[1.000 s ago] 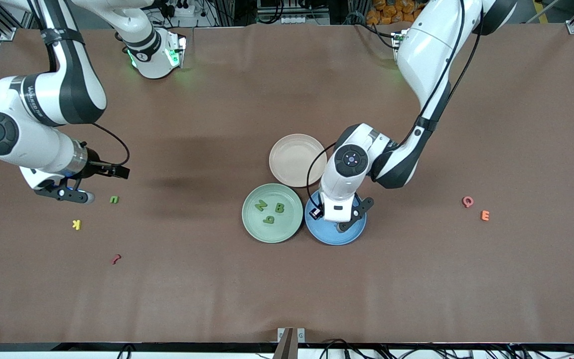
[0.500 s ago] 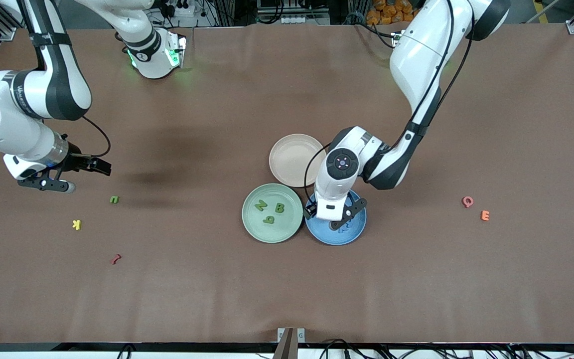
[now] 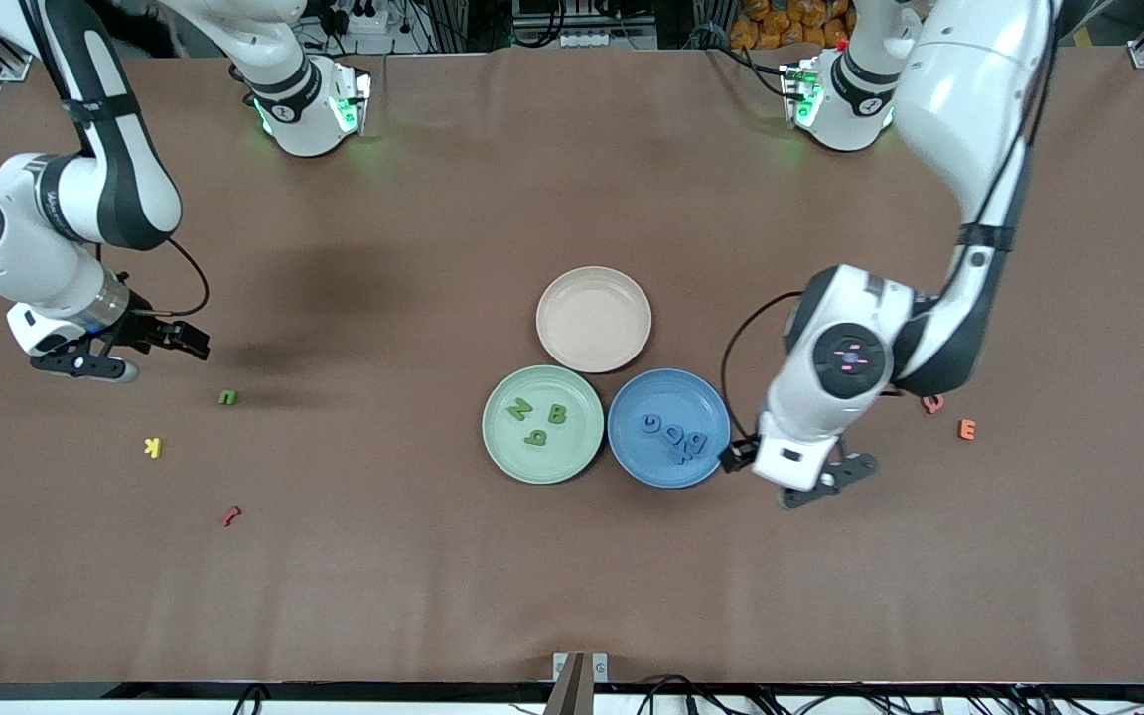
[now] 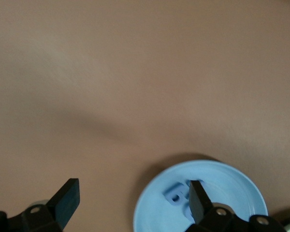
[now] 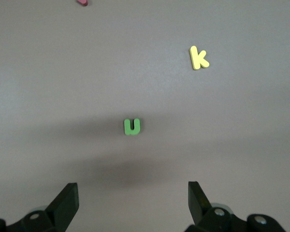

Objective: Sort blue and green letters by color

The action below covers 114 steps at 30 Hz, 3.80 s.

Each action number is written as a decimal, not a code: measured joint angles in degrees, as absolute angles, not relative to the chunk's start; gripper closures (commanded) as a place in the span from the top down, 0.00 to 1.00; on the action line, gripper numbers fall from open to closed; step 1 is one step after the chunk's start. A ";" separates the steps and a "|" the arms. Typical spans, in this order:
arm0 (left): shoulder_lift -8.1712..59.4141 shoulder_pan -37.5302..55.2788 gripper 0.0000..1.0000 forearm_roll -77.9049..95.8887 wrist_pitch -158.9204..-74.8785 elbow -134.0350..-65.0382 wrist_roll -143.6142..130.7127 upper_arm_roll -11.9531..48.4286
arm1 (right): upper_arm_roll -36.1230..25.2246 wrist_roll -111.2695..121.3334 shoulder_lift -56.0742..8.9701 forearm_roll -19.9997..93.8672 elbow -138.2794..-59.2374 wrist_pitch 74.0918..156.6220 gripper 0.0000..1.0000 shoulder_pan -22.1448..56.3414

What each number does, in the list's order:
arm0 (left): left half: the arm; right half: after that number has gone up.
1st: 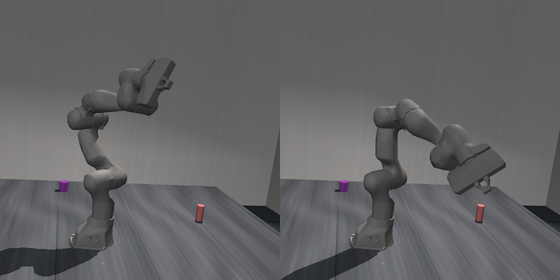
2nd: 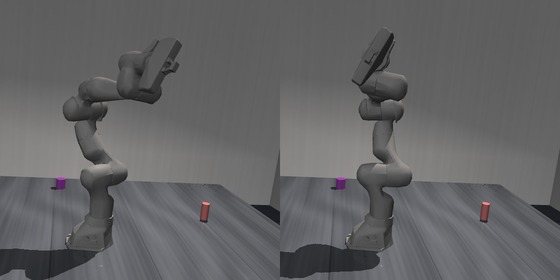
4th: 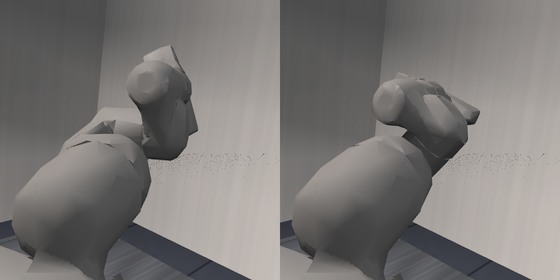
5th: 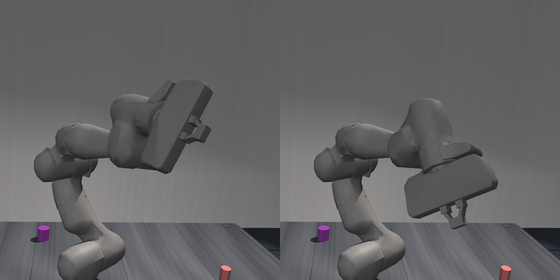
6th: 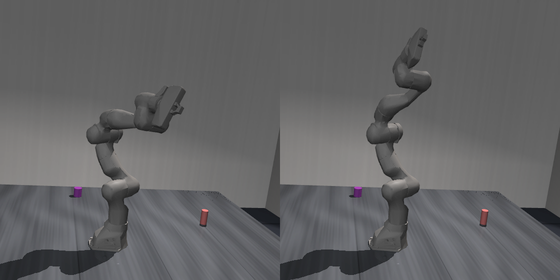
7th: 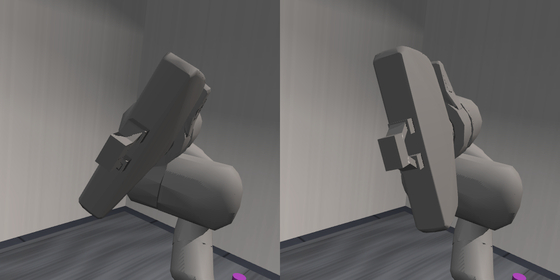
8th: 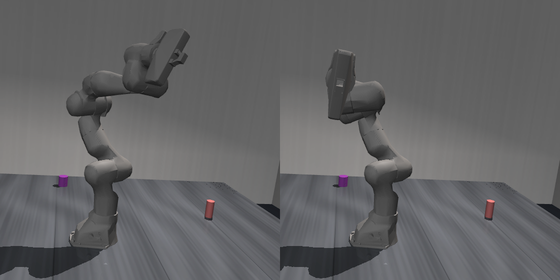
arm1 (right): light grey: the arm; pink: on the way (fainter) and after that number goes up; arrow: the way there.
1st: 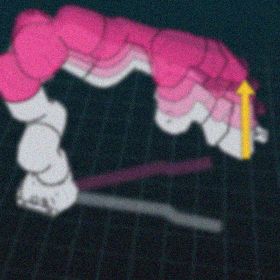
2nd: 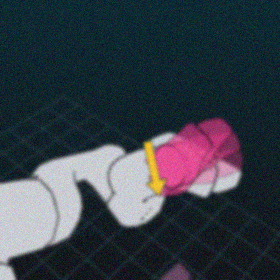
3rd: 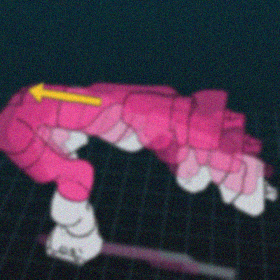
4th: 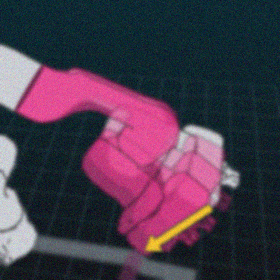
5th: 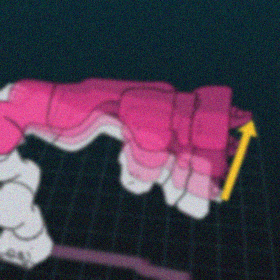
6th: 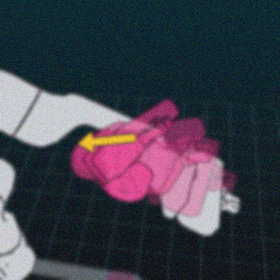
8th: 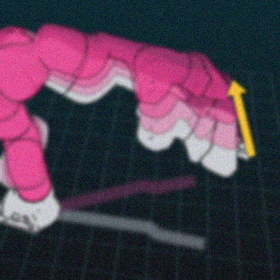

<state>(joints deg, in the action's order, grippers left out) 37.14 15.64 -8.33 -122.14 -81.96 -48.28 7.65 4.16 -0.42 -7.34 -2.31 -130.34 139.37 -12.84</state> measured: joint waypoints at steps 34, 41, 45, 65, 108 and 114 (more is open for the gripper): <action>21.18 -0.94 1.00 1.71 -106.85 -87.67 -2.82 -0.06 | 4.52 7.20 -20.54 -2.31 -130.32 157.03 0.76 -12.85; 13.27 -0.11 1.00 1.74 -105.86 -94.77 -1.99 -0.53 | 4.48 7.23 -21.81 -2.31 -130.21 158.25 0.72 -12.96; 7.70 0.09 1.00 1.74 -104.73 -99.73 -1.98 -0.68 | 4.44 7.23 -22.67 -2.31 -129.80 158.52 0.68 -13.24; -4.31 -0.04 1.00 1.67 -102.51 -102.76 -1.64 -1.34 | 4.44 7.07 -25.60 -2.29 -128.26 158.58 0.57 -13.74; -4.69 -1.53 1.00 0.79 -90.53 -92.28 6.78 -0.12 | 14.15 -16.42 -22.42 -2.27 -120.65 144.22 0.00 -12.76; -4.58 -1.56 1.00 0.79 -90.49 -92.22 6.78 -0.12 | 17.49 -25.77 -21.63 -2.26 -118.20 140.32 0.00 -11.08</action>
<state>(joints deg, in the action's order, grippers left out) -4.58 -1.56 0.79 -90.49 -92.22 6.78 -0.12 17.49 -25.77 -21.63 -2.26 -118.20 140.32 -11.08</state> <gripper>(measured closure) 0.000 0.740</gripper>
